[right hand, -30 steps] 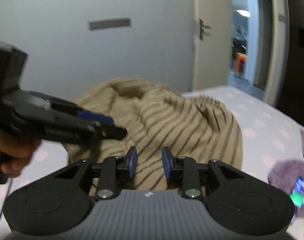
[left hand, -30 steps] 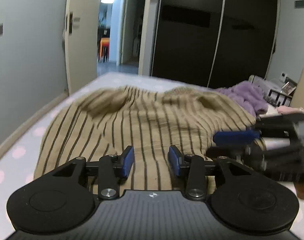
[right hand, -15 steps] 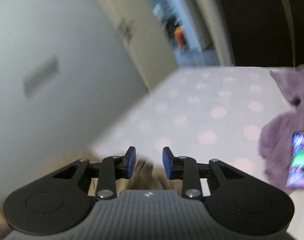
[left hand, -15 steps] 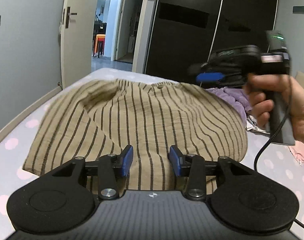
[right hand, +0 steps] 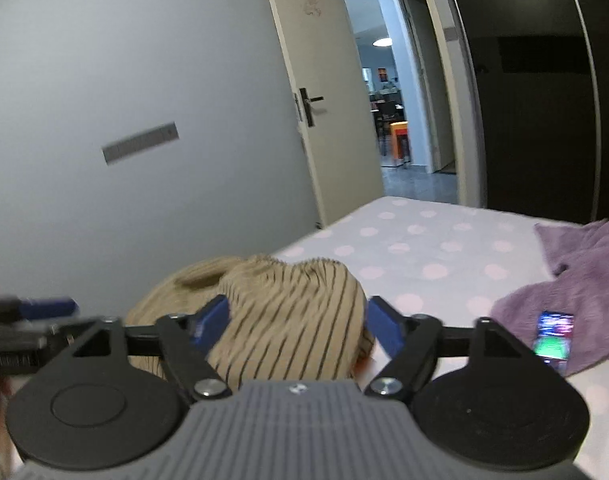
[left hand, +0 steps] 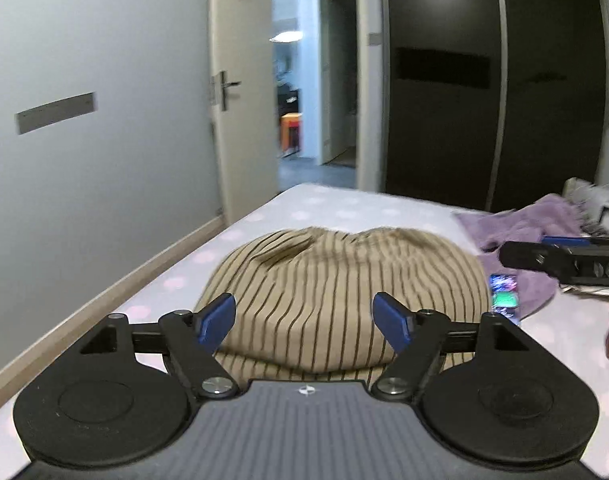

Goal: Fold clothes

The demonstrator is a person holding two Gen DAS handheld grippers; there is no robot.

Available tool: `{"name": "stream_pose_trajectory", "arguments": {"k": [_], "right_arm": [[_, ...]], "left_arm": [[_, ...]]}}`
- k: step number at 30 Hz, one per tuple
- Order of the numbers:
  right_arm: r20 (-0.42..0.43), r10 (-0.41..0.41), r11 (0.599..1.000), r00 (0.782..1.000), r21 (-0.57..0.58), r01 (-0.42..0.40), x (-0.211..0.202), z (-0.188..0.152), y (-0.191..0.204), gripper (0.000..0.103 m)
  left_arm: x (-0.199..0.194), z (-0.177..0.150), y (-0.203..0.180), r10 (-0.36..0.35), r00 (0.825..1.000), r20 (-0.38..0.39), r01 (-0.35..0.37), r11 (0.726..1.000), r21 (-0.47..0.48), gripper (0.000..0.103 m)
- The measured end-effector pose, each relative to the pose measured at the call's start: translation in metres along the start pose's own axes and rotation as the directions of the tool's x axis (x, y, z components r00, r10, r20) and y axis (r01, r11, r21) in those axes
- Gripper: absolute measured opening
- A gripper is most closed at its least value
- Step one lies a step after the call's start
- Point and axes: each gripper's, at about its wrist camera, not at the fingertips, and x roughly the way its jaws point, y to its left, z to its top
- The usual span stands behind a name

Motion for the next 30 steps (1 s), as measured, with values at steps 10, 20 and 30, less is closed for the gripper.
{"name": "stream_pose_trajectory", "arguments": {"k": [10,20,30], "right_arm": [[-0.072,-0.136,0.987,0.988,-0.094,0.129,-0.050,0.003,0.069,0.102],[-0.074,-0.142,0.987,0.987,-0.086,0.135,-0.084,0.004,0.087,0.102],[-0.087,-0.133,0.989,0.987,-0.076,0.127,-0.094,-0.006,0.092,0.102]], "left_arm": [[-0.022,-0.002,-0.006,0.146,0.980,-0.137,-0.157,0.985,-0.077,0.078],[-0.052,0.001,-0.016,0.194,0.967,-0.164,-0.208,0.976,-0.070,0.079],[-0.063,-0.001,-0.017,0.208,0.964,-0.168,-0.223,0.972,-0.078,0.079]]}}
